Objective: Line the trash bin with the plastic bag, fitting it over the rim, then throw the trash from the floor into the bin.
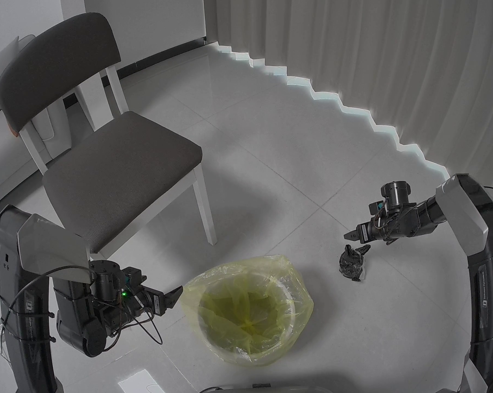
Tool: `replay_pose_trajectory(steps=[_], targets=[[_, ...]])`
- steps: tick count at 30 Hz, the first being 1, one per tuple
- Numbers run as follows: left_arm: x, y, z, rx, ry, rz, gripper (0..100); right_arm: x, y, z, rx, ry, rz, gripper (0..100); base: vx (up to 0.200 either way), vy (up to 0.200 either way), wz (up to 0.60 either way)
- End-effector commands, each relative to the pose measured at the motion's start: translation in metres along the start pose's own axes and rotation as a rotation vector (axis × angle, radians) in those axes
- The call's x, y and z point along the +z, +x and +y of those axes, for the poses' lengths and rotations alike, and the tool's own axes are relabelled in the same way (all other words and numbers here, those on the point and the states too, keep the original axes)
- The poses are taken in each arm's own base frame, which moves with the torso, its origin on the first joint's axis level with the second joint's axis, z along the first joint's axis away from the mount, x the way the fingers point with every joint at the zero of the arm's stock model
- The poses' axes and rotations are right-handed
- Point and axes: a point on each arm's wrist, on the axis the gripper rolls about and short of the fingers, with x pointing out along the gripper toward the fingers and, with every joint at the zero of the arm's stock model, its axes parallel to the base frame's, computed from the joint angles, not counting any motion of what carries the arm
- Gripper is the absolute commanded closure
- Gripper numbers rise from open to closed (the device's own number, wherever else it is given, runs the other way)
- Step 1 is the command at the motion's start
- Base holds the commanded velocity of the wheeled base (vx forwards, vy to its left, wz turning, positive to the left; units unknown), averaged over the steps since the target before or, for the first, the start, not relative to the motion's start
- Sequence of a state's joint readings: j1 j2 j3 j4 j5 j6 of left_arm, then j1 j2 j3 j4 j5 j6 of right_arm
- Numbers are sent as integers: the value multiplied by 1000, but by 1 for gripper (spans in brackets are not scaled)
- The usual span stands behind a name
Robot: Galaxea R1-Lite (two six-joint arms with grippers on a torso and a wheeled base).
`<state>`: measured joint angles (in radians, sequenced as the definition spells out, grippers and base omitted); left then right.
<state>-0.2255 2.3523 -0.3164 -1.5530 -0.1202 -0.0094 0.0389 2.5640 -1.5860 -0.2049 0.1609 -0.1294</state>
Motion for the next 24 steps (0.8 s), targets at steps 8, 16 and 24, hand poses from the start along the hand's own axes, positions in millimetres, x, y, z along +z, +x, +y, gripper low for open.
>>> replay_pose_trajectory(steps=[8, 16, 24], targets=[[-2, -11, 2, 13, -11, 10, 0, -13, 65, -23, -31, 22, 7, 0, 0, 0, 0], [-4, -11, 2, 12, -12, 22, 0, -23, 72, -26, -32, 21, 33, 0, 0, 0, 0], [-7, -10, 1, 14, -10, 32, 0, -29, 82, -28, -29, 22, 56, 0, 0, 0, 0]])
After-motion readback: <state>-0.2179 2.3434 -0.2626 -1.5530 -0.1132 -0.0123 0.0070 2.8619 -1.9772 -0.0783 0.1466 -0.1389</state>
